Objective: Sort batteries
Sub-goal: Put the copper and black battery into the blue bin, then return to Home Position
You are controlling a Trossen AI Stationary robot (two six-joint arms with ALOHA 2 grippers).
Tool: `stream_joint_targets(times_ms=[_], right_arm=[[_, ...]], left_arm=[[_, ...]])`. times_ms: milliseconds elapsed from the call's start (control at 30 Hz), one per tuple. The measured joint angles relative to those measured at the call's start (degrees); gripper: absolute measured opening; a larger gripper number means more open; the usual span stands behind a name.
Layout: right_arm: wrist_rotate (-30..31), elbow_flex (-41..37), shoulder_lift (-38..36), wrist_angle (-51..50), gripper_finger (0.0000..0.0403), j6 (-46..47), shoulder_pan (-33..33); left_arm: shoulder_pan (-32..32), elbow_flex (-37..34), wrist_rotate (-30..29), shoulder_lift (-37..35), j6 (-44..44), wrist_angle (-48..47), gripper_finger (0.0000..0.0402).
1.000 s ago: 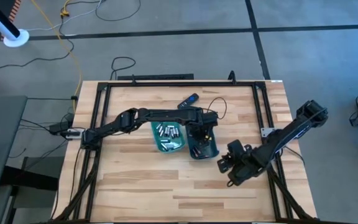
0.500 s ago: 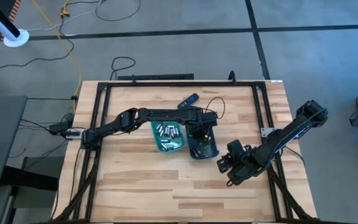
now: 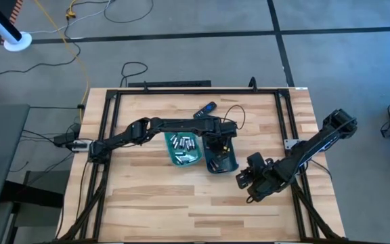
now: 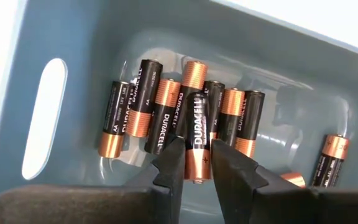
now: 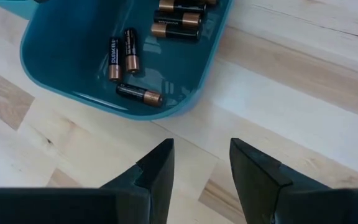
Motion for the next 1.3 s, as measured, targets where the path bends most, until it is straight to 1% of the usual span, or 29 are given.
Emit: stream_joint_targets(times_ms=[133, 333, 467, 567, 700, 833, 900, 1033, 1100, 1167, 1300], right_arm=[[-0.19, 0.00, 0.00, -0.02, 0.0171, 0.00, 0.00], [-0.21, 0.00, 0.00, -0.01, 0.0171, 0.01, 0.00], [-1.15, 0.00, 0.00, 0.84, 0.0171, 0.06, 0.00], [-1.25, 0.00, 0.01, 0.89, 0.0172, -0.90, 0.00], [-1.92, 0.00, 0.02, 0.84, 0.0172, -8.69, 0.22], [-1.96, 0.00, 0.02, 0.97, 0.0172, -16.99, 0.26], [-2.12, 0.02, 0.02, 1.20, 0.0171, -19.50, 0.26], [-4.94, 0.02, -0.37, 0.74, 0.0172, -19.91, 0.25], [-7.54, 0.36, -1.09, 0.58, 0.0172, -19.71, 0.25], [-8.63, 1.00, -2.00, 0.54, 0.0172, -19.71, 0.44], [-8.85, 2.30, -5.35, 0.26, 0.0172, -23.68, 1.16]], left_arm=[[0.26, 0.02, 0.31, 0.00, -1.06, -0.04, 0.0094], [0.79, 0.02, 0.37, 0.00, -0.69, 0.05, 0.0145], [0.72, 0.02, 0.42, 0.00, 3.75, 0.00, 0.0156], [0.76, 0.03, 0.44, 0.00, 9.70, -0.19, 0.0157], [0.89, 0.22, 0.46, -1.06, 14.48, -5.41, 0.0157], [1.27, 0.26, 0.46, -4.44, 17.22, -12.95, 0.0157], [1.47, 0.26, 0.42, -6.47, 18.80, -15.24, 0.0157], [1.60, 0.24, -1.67, -11.59, 19.41, -15.66, 0.0158], [1.59, 0.24, -2.06, -14.64, 21.35, -16.56, 0.0158], [1.23, 0.24, -2.65, -17.44, 22.94, -18.21, 0.0158], [0.05, 0.24, -2.86, -22.55, 19.64, -20.52, 0.0158]])
